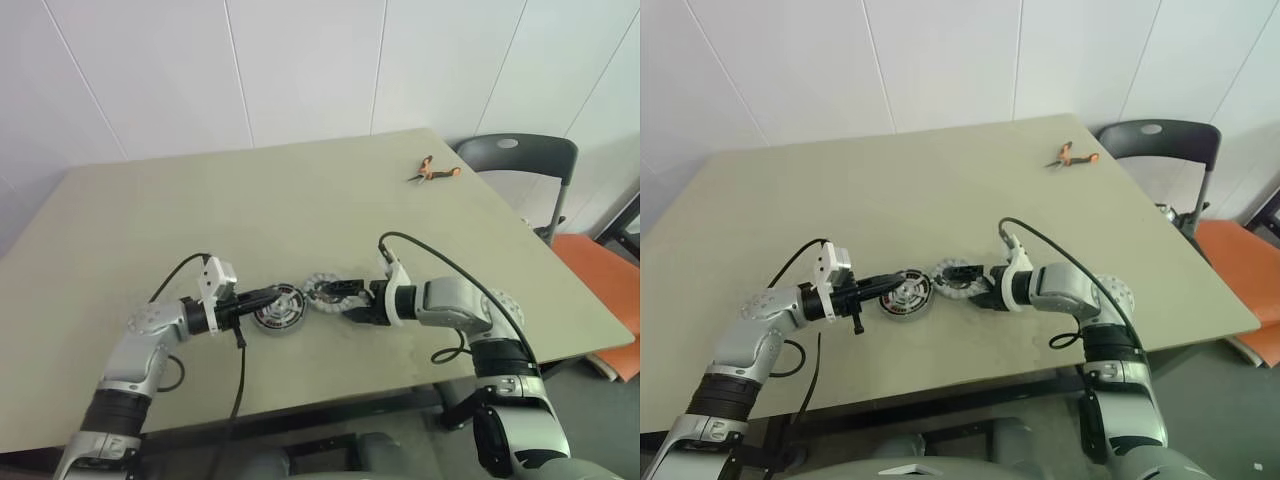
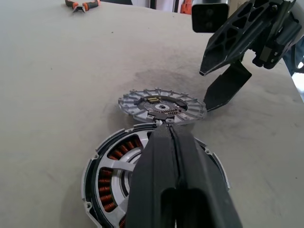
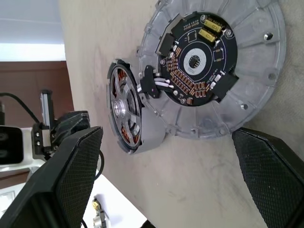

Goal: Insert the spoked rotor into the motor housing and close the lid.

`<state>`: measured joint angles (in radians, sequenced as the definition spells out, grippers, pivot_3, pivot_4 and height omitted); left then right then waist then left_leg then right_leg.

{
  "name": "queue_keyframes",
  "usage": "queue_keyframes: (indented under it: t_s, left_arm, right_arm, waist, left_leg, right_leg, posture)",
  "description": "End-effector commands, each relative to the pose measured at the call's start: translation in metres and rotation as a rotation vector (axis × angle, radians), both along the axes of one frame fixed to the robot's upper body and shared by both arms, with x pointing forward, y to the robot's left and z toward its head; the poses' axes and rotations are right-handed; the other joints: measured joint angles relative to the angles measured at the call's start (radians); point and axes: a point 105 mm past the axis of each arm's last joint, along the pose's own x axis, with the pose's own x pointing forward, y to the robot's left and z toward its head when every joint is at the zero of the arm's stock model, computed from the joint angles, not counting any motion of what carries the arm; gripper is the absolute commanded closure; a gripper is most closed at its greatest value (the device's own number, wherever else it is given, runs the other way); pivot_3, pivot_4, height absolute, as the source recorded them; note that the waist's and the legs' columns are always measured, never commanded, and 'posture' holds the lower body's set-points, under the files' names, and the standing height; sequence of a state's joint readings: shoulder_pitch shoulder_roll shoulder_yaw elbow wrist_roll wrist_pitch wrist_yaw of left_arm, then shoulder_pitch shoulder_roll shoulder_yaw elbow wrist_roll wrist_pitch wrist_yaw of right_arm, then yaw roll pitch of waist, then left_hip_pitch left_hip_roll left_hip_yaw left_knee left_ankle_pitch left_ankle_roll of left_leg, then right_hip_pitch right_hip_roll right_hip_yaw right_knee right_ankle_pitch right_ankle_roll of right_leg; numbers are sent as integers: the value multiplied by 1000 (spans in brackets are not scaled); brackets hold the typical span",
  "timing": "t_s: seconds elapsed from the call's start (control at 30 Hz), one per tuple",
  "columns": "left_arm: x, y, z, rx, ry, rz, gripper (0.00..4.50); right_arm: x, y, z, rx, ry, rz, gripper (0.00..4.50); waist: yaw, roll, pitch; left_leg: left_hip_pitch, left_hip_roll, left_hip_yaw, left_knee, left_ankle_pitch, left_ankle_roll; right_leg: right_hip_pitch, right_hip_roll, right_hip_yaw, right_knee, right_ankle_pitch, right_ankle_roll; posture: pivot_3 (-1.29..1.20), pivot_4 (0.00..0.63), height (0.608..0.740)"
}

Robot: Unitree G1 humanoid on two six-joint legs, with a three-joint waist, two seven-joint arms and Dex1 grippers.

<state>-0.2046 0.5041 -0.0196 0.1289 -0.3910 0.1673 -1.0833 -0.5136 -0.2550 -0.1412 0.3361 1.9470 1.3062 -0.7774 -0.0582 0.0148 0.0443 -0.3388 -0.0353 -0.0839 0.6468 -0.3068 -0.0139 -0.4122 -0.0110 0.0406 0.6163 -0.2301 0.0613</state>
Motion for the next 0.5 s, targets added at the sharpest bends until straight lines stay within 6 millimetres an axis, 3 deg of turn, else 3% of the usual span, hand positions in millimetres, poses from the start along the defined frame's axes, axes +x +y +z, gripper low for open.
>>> queue_keyframes:
  t_s: [0.03, 0.2, 0.5]
  left_arm:
    - [6, -1, 9, 26, -67, 15, 4494]
    - [6, -2, 7, 33, -60, 13, 4494]
    - [2, -3, -16, 110, 12, 2, 4494]
  right_arm:
    - [3, 7, 16, 38, -56, 14, 0]
    - [4, 7, 16, 39, -52, 7, 0]
    - [3, 6, 14, 28, -53, 5, 0]
  waist:
    - [1, 0, 0]
    - [3, 0, 0]
    - [10, 0, 0]
  left_leg:
    - [0, 0, 0, 0, 0, 0]
    - [0, 0, 0, 0, 0, 0]
    - [0, 0, 1, 0, 0, 0]
  right_leg:
    - [0, 0, 0, 0, 0, 0]
    - [0, 0, 0, 0, 0, 0]
    - [0, 0, 1, 0, 0, 0]
  posture:
    - [0, 0, 740]
    - [0, 0, 740]
    - [0, 0, 740]
